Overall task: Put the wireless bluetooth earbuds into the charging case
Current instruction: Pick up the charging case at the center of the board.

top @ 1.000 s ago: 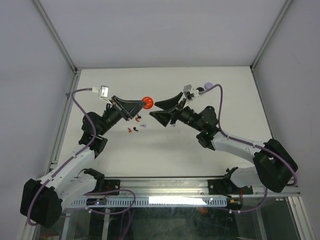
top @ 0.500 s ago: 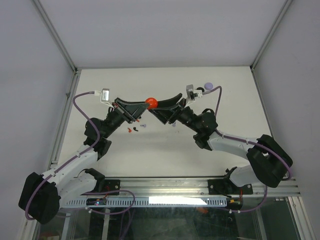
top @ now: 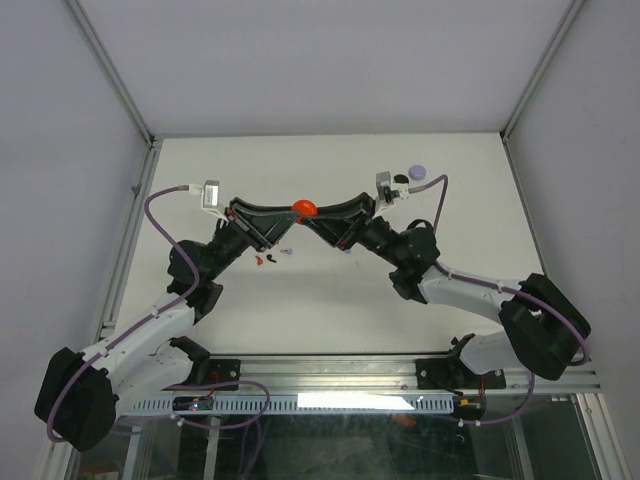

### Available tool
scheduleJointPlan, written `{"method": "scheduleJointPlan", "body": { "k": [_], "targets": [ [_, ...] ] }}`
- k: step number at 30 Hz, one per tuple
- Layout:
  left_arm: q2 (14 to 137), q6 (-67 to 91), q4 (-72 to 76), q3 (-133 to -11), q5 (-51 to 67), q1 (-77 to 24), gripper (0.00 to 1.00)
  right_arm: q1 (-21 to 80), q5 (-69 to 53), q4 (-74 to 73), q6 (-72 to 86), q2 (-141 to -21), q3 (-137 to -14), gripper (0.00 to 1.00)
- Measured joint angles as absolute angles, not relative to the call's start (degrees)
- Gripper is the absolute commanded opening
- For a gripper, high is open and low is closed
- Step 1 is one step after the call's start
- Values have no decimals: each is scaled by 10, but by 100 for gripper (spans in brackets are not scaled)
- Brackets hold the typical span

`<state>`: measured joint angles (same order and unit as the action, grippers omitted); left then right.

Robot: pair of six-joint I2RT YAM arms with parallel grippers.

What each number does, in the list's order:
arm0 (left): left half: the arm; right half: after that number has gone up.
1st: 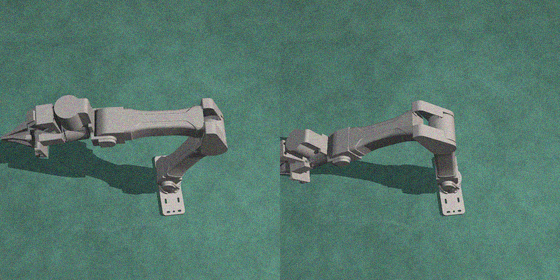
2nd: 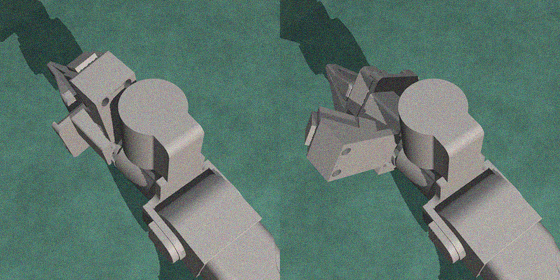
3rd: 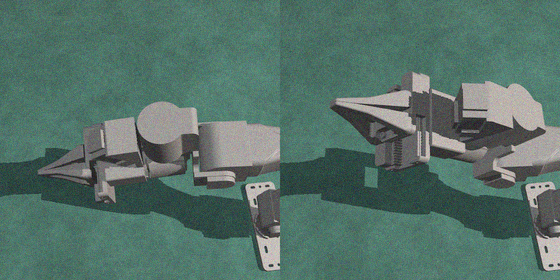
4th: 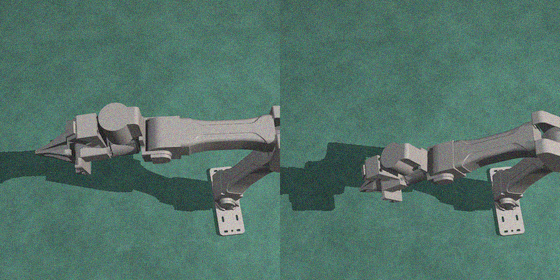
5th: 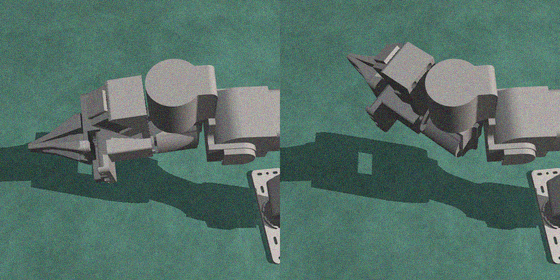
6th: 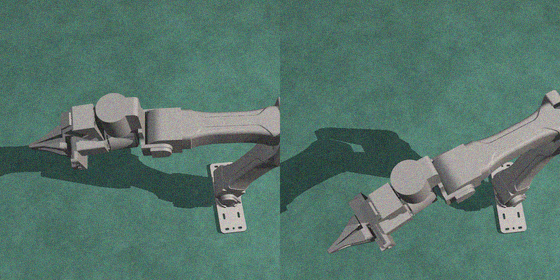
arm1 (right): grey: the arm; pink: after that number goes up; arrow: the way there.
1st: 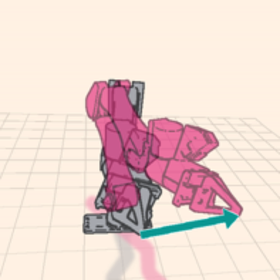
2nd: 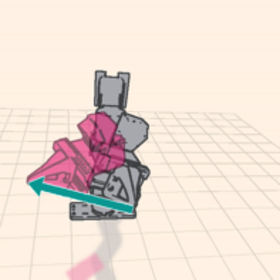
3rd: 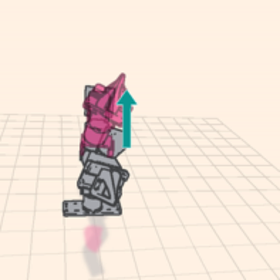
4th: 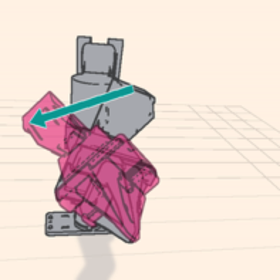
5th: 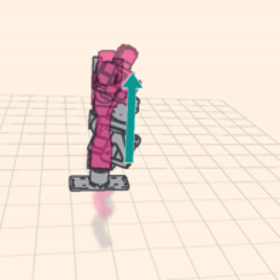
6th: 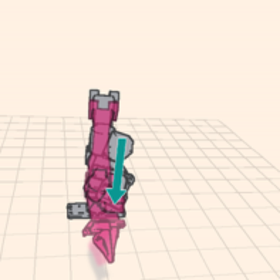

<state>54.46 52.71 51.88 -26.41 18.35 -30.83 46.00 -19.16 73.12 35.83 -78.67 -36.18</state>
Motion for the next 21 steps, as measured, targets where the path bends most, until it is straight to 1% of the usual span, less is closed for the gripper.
{"method": "scheduleJointPlan", "body": {
  "k": [4,6,10,15,21],
  "targets": [
    [514,488,453,-269,187,-310,47,458,-214,688,315,-759,-361,0],
    [500,463,409,-282,195,-311,49,450,-238,661,295,-744,-361,0],
    [476,396,305,-327,220,-310,50,437,-294,585,258,-724,-374,0],
    [468,316,195,-392,263,-310,50,419,-354,444,196,-704,-425,0],
    [492,231,83,-459,320,-303,45,413,-381,307,167,-689,-474,0]
  ]
}}
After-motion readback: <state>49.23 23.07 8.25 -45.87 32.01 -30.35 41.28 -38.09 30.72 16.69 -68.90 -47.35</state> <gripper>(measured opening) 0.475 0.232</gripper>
